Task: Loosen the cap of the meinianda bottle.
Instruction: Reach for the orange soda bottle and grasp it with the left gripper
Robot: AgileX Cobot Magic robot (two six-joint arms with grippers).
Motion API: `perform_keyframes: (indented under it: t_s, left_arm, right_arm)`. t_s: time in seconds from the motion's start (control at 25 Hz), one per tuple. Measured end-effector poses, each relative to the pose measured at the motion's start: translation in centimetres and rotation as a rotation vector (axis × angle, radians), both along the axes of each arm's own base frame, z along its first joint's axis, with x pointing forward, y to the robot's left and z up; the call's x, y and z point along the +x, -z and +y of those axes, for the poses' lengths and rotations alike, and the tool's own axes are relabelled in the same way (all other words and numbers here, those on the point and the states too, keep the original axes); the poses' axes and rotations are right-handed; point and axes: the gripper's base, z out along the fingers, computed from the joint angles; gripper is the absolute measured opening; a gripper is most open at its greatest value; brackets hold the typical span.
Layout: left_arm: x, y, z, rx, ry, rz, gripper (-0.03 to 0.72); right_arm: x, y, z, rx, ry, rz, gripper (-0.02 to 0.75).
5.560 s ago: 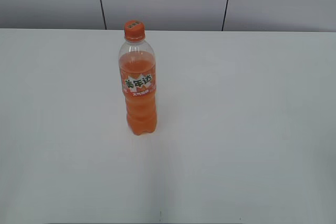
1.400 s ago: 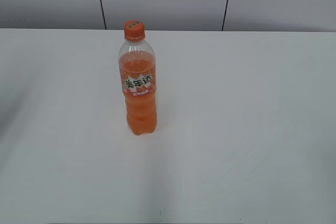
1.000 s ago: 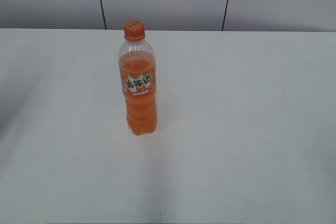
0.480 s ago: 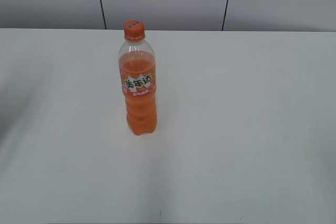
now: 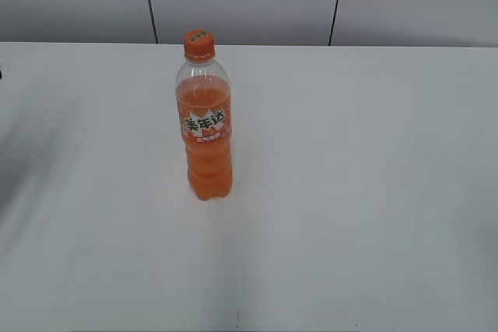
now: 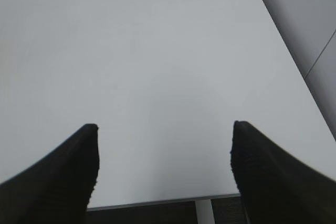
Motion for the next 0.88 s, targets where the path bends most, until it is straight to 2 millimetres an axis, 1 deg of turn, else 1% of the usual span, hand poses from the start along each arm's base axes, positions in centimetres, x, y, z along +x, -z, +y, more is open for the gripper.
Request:
perform_keyframes:
  t_s: [0.12,0.44,0.68,0.88]
  left_arm:
    - [0.4,0.7,-0.1,-0.015,0.012,0.006,0.426]
    - [1.2,2.3,-1.5,0.008,0.182,0.004,0.426]
    - [1.6,3.8,-1.9,0.021,0.235,0.043,0.426]
    - [1.8,4.5,-2.5,0.016,0.304,0.05,0.419]
  right_arm:
    - [0.0,0.0,0.1,0.006,-0.004,0.0,0.585]
    - [0.0,0.0,0.1,0.006,-0.004,0.0,0.585]
    - [0.0,0.0,0.0,0.0,0.0,0.0,0.585]
    - [0.0,0.0,0.1,0.006,-0.004,0.0,0.585]
